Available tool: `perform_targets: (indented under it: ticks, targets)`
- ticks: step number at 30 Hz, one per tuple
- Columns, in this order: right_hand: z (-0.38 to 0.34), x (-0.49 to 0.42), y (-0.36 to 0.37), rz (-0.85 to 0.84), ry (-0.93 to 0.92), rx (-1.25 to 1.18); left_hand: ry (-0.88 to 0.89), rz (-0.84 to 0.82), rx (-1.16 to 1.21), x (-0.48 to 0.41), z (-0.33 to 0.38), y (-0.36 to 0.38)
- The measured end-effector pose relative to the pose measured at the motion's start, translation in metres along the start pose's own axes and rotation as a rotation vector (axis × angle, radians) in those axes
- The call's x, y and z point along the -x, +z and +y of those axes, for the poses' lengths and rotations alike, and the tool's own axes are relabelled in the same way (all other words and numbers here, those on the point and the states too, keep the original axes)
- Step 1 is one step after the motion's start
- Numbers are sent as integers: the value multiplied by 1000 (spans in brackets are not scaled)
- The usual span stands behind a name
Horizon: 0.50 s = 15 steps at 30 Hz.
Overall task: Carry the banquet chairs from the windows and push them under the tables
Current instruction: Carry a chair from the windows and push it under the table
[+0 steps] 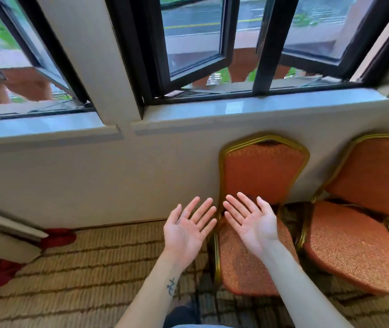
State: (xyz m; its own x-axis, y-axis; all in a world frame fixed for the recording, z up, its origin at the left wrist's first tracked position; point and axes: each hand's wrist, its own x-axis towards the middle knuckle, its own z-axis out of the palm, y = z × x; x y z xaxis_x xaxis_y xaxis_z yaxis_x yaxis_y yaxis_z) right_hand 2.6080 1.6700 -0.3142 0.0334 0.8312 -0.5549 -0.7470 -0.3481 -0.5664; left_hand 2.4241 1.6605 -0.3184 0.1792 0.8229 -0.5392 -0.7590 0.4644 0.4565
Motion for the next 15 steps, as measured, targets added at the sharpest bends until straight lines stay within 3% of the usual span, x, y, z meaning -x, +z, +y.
perform_targets:
  ticks: [6,15]
  targets:
    - [-9,-40,54,41,-75,-61,-97,-106,-65,-64,67,33]
    - [-41,-104,70,136,-171,-111,-206,-109,-92,-150,84,78]
